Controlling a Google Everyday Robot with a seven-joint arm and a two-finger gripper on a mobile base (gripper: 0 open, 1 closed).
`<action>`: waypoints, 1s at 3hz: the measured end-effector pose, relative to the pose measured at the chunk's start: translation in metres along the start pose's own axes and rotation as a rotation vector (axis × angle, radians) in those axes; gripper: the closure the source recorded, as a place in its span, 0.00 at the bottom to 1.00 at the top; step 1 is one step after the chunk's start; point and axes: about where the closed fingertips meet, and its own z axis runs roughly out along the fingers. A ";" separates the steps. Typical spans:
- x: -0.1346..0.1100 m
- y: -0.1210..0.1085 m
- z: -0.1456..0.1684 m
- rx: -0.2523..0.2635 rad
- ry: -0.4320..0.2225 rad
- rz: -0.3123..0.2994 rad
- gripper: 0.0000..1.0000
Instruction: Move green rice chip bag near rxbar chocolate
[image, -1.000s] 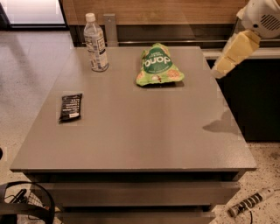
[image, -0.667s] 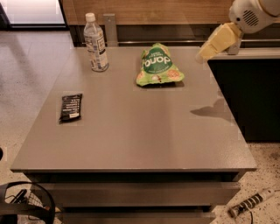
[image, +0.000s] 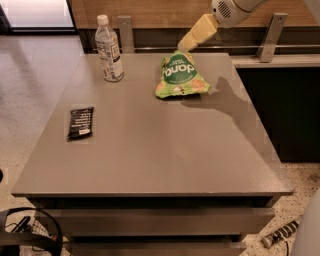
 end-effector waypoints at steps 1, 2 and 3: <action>0.000 0.000 0.000 0.000 0.000 0.000 0.00; 0.000 0.006 0.031 -0.013 0.050 0.017 0.00; 0.010 0.004 0.067 -0.041 0.086 0.072 0.00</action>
Offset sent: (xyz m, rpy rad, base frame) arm 0.0380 0.0362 -0.0571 -0.0456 0.1250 -0.0411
